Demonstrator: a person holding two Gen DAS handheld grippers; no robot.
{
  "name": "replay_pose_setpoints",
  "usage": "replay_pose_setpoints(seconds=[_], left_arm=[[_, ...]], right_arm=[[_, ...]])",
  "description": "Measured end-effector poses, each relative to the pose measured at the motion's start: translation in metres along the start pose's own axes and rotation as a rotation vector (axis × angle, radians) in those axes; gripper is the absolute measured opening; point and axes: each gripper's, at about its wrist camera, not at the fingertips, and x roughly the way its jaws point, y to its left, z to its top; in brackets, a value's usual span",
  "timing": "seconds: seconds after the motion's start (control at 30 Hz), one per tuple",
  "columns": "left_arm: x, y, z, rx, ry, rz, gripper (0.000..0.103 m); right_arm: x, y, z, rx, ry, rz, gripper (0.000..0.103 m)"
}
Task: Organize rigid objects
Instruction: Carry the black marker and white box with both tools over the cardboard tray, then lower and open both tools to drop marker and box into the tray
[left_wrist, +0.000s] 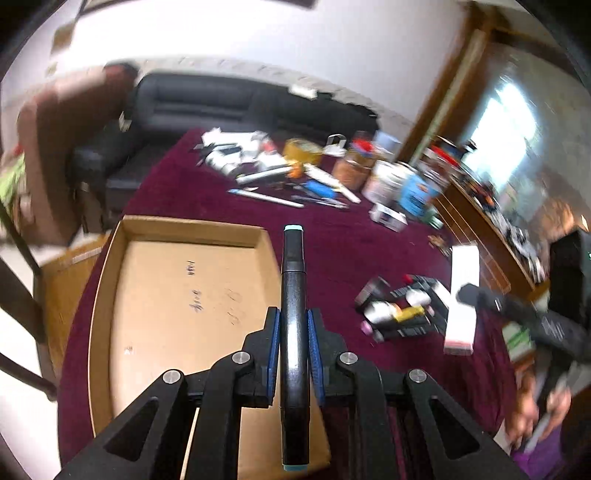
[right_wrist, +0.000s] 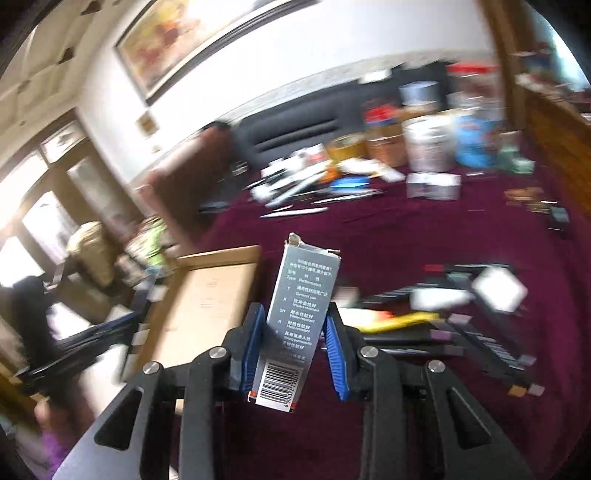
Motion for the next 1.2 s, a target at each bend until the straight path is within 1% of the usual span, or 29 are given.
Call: replay_pose_setpoints(seconds=[0.03, 0.07, 0.1, 0.2, 0.27, 0.3, 0.37, 0.47, 0.5, 0.57, 0.63, 0.73, 0.87, 0.93, 1.03, 1.07, 1.1, 1.17, 1.2], left_arm=[[0.011, 0.007, 0.007, -0.012, 0.006, 0.022, 0.014], [0.019, 0.011, 0.01, -0.02, 0.009, 0.039, 0.014], [0.034, 0.018, 0.015, -0.038, 0.025, 0.056, 0.014], [0.062, 0.032, 0.021, -0.06, 0.05, 0.092, 0.014], [0.072, 0.037, 0.023, -0.064, 0.057, 0.109, 0.014], [0.08, 0.043, 0.024, -0.078, 0.06, 0.12, 0.014], [0.087, 0.053, 0.029, -0.098, 0.07, 0.117, 0.014], [0.099, 0.065, 0.034, -0.117, 0.084, 0.134, 0.015], [0.105, 0.069, 0.036, -0.125, 0.092, 0.135, 0.014], [0.111, 0.074, 0.04, -0.137, 0.101, 0.143, 0.015], [0.115, 0.082, 0.042, -0.161, 0.104, 0.117, 0.015], [0.119, 0.085, 0.043, -0.166, 0.108, 0.114, 0.015], [0.119, 0.091, 0.041, -0.199, 0.114, 0.078, 0.017], [0.113, 0.093, 0.041, -0.221, 0.096, 0.065, 0.02], [0.103, 0.091, 0.043, -0.211, 0.065, 0.075, 0.026], [0.101, 0.09, 0.043, -0.208, 0.059, 0.078, 0.031], [0.096, 0.089, 0.043, -0.208, 0.047, 0.081, 0.039], [0.083, 0.087, 0.041, -0.223, 0.015, 0.087, 0.047], [0.073, 0.082, 0.04, -0.221, -0.011, 0.086, 0.047]], right_arm=[[0.017, 0.014, 0.009, -0.017, 0.028, 0.017, 0.032], [0.033, 0.026, 0.014, -0.039, 0.049, 0.02, 0.032], [0.05, 0.036, 0.02, -0.055, 0.074, 0.022, 0.032], [0.108, 0.055, 0.028, -0.065, 0.16, 0.021, 0.032], [0.144, 0.062, 0.033, -0.07, 0.203, -0.008, 0.032], [0.155, 0.062, 0.033, -0.065, 0.217, -0.012, 0.032], [0.181, 0.061, 0.038, -0.049, 0.251, -0.014, 0.032], [0.207, 0.063, 0.044, -0.061, 0.273, -0.033, 0.032], [0.216, 0.066, 0.046, -0.08, 0.279, -0.055, 0.032], [0.225, 0.07, 0.048, -0.101, 0.287, -0.079, 0.032], [0.236, 0.069, 0.049, -0.1, 0.299, -0.092, 0.032], [0.246, 0.066, 0.049, -0.103, 0.306, -0.111, 0.032], [0.248, 0.067, 0.049, -0.108, 0.3, -0.114, 0.032], [0.247, 0.068, 0.049, -0.115, 0.283, -0.132, 0.033], [0.243, 0.068, 0.05, -0.104, 0.27, -0.151, 0.037], [0.241, 0.066, 0.05, -0.086, 0.266, -0.142, 0.04], [0.239, 0.063, 0.05, -0.068, 0.261, -0.131, 0.042], [0.231, 0.059, 0.052, -0.042, 0.244, -0.118, 0.042], [0.228, 0.058, 0.052, -0.036, 0.237, -0.116, 0.042]])
